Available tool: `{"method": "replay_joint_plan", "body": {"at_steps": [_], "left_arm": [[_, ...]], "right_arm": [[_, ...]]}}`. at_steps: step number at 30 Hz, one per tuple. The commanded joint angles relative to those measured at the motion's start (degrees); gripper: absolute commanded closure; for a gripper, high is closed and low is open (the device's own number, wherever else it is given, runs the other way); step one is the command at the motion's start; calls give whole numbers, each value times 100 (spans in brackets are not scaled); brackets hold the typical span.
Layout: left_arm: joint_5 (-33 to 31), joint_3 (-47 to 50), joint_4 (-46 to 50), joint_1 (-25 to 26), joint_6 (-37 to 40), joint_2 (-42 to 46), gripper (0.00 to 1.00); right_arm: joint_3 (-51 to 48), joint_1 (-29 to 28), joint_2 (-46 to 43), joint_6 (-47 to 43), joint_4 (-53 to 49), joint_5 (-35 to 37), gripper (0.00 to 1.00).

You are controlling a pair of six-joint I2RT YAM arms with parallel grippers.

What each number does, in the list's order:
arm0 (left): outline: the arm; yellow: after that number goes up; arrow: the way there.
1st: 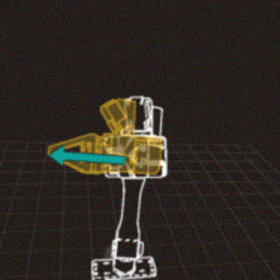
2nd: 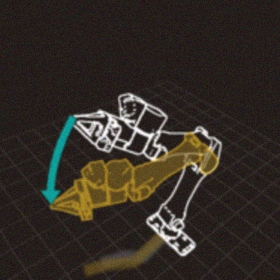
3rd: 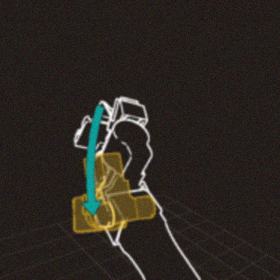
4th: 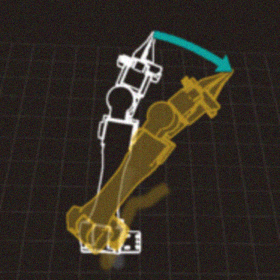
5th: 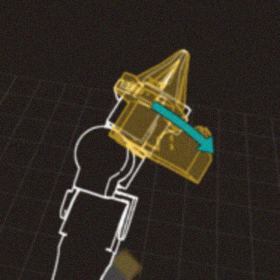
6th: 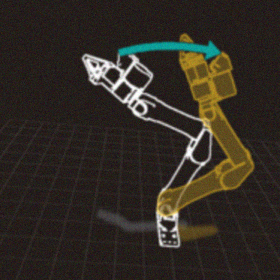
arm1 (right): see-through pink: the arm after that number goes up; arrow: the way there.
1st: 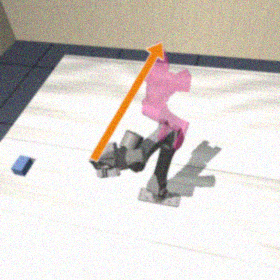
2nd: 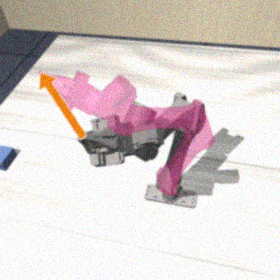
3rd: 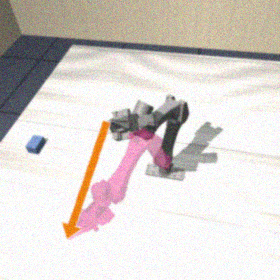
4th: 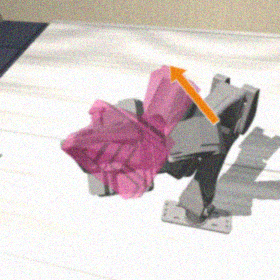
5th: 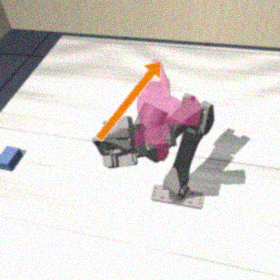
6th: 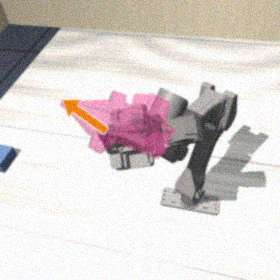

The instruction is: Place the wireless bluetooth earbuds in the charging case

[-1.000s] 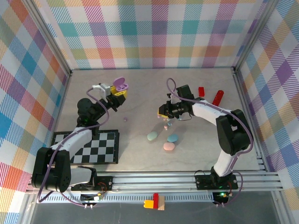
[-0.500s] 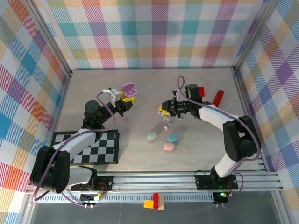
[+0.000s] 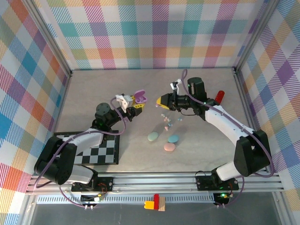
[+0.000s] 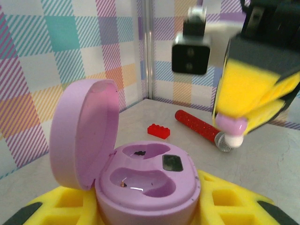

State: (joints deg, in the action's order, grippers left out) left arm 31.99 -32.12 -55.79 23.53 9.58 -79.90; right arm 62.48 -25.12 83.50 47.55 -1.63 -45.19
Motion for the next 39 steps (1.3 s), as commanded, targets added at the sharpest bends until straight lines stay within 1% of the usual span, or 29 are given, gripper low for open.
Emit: {"method": "replay_joint_plan", "body": {"at_steps": [1, 8, 19, 27, 39], "left_arm": [[-17, -90, -457, 164, 345, -173, 67], [-139, -223, -505, 552, 733, -469, 67], [-368, -426, -590, 911, 760, -613, 67], [-395, -576, -682, 1005, 604, -744, 67], [-668, -663, -723, 1013, 494, -799, 67]], "right_arm": [[343, -164, -124, -362, -349, 148, 82], [784, -427, 15, -666, -571, 408, 82], [1034, -543, 276, -909, -849, 614, 82], [1025, -559, 340, -1055, -1036, 805, 82], [889, -581, 241, -1085, -1157, 860, 82]]}}
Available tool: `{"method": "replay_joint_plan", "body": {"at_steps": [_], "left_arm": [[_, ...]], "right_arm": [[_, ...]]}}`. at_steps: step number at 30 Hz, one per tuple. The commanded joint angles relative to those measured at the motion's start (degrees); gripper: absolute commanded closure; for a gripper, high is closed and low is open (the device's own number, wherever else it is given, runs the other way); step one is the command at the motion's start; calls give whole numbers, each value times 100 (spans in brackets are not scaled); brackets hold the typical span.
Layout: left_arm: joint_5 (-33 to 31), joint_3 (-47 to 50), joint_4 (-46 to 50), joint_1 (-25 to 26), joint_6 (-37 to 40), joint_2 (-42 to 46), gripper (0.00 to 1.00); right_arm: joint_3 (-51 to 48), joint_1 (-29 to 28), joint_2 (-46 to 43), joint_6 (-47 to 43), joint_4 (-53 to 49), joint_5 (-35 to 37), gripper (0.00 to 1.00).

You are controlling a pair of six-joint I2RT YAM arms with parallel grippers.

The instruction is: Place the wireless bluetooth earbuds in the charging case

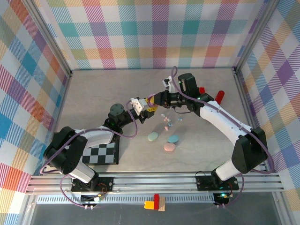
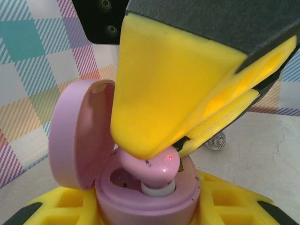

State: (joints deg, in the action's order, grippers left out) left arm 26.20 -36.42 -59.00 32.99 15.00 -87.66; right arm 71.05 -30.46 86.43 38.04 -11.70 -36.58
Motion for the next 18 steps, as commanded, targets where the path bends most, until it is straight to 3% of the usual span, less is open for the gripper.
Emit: {"method": "replay_joint_plan", "body": {"at_steps": [1, 4, 8, 18], "left_arm": [[-73, -240, -401, 67, -42, -32, 67], [-3, -246, -436, 67, -52, -41, 67], [4, -242, -464, 66, -93, -8, 67], [-177, -195, -336, 43, -211, 48, 67]], "right_arm": [[37, -48, -56, -144, -152, 11, 81], [56, -48, 0, -162, -213, 46, 81], [119, -55, 97, -181, -356, 188, 68], [153, -48, -324, -515, -646, 699, 62]]}}
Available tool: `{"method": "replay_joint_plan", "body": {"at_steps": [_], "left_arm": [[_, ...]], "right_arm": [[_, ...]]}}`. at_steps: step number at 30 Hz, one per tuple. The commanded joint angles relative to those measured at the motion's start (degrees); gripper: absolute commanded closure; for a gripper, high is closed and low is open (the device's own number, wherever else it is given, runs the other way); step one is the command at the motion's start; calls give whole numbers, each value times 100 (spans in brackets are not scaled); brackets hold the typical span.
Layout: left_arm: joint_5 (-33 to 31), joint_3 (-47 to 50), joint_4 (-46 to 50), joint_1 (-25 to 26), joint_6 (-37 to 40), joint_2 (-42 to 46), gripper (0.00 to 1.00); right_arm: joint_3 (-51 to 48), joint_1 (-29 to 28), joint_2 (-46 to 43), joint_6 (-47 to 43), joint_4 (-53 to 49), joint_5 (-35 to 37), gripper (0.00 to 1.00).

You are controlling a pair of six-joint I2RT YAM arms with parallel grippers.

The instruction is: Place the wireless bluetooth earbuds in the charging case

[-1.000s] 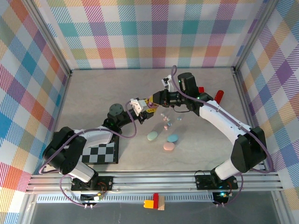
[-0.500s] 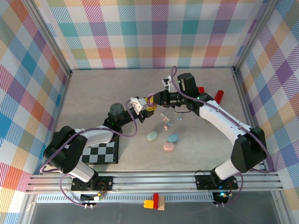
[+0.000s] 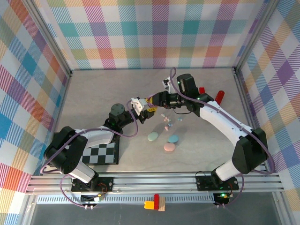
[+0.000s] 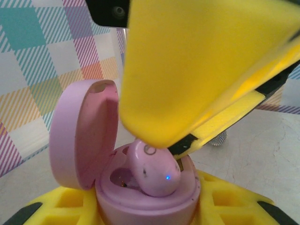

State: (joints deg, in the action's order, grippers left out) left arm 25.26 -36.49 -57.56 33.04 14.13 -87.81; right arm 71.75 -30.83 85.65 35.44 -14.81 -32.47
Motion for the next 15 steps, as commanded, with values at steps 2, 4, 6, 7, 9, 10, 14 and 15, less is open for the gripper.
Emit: {"method": "replay_joint_plan", "body": {"at_steps": [2, 4, 6, 7, 9, 10, 14, 15], "left_arm": [[-70, -167, -476, -4, -173, 87, 68], [-89, -148, -450, -83, -250, 130, 68], [-82, -110, -449, -192, -308, 174, 68], [-89, -85, -453, -252, -313, 200, 68], [-107, -11, -473, -422, -371, 283, 68], [-131, 29, -480, -516, -412, 327, 68], [-119, 209, -532, -1048, -659, 611, 68], [-58, 258, -572, -1221, -772, 702, 68]], "right_arm": [[7, -11, -382, -306, -249, 339, 52], [-142, -11, -488, -306, -8, 257, 43], [-339, -11, -627, -289, 284, 184, 39], [-426, -11, -690, -278, 398, 195, 38], [-607, -6, -806, -285, 533, 336, 38], [-670, -10, -833, -274, 587, 398, 38], [-949, -67, -739, -161, 846, 735, 37], [-960, -101, -632, -153, 833, 827, 37]]}}
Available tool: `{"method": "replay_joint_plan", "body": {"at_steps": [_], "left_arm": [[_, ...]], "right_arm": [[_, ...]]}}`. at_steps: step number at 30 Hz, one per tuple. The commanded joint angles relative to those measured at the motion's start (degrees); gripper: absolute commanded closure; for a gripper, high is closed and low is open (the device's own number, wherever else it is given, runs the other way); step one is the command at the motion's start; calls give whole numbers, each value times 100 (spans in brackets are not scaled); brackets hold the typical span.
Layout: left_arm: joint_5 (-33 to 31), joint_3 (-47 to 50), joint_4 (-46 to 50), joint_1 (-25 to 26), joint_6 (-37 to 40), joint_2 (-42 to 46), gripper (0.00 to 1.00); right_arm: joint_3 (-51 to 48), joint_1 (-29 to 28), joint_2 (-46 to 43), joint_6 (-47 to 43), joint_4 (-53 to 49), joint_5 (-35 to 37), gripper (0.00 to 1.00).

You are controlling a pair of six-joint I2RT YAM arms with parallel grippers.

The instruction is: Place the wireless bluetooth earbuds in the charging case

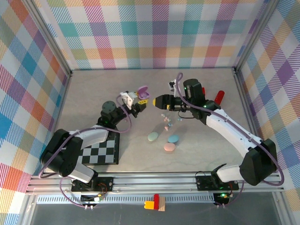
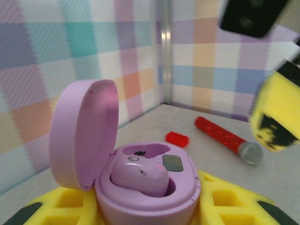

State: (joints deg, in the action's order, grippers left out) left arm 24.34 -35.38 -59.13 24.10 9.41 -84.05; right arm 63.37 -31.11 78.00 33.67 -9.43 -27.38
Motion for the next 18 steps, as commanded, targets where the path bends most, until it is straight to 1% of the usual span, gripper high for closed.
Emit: {"method": "replay_joint_plan", "body": {"at_steps": [1, 4, 7, 14, 18], "left_arm": [[109, 176, -467, -477, -413, 394, 68], [226, 220, -512, -916, -721, 641, 68], [256, 186, -335, -1122, -773, 969, 68], [285, 6, 236, -1197, -763, 1631, 67], [508, 25, 265, -1186, -931, 1842, 68]], "right_arm": [[-106, -106, 264, 27, 275, 386, 37], [6, -311, 807, 67, 292, 563, 37], [297, -560, 1498, 52, 377, 553, 39], [1512, -914, 3292, 112, 379, 190, 43], [2196, -1040, 4127, 355, 222, 276, 46]]}}
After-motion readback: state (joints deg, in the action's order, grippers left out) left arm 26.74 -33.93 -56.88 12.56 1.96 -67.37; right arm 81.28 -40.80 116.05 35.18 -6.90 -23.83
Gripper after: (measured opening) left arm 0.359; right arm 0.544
